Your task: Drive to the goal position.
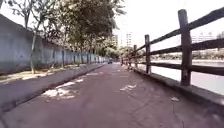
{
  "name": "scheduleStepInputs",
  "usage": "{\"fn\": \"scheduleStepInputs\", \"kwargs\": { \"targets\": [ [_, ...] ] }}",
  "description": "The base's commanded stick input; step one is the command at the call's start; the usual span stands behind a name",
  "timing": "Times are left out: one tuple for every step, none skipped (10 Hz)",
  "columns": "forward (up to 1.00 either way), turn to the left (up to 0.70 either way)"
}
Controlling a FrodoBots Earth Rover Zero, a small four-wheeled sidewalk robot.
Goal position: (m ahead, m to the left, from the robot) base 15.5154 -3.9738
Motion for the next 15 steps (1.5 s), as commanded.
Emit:
{"fn": "scheduleStepInputs", "kwargs": {
  "targets": [
    [1.0, 0.01],
    [1.0, 0.01],
    [1.0, 0.01],
    [1.0, 0.01],
    [1.0, 0.01],
    [1.0, 0.01],
    [1.0, 0.01],
    [1.0, 0.01],
    [1.0, 0.01],
    [1.0, 0.01],
    [1.0, 0.01],
    [1.0, 0.01],
    [1.0, 0.01],
    [1.0, 0.01],
    [1.0, 0.01]
  ]
}}
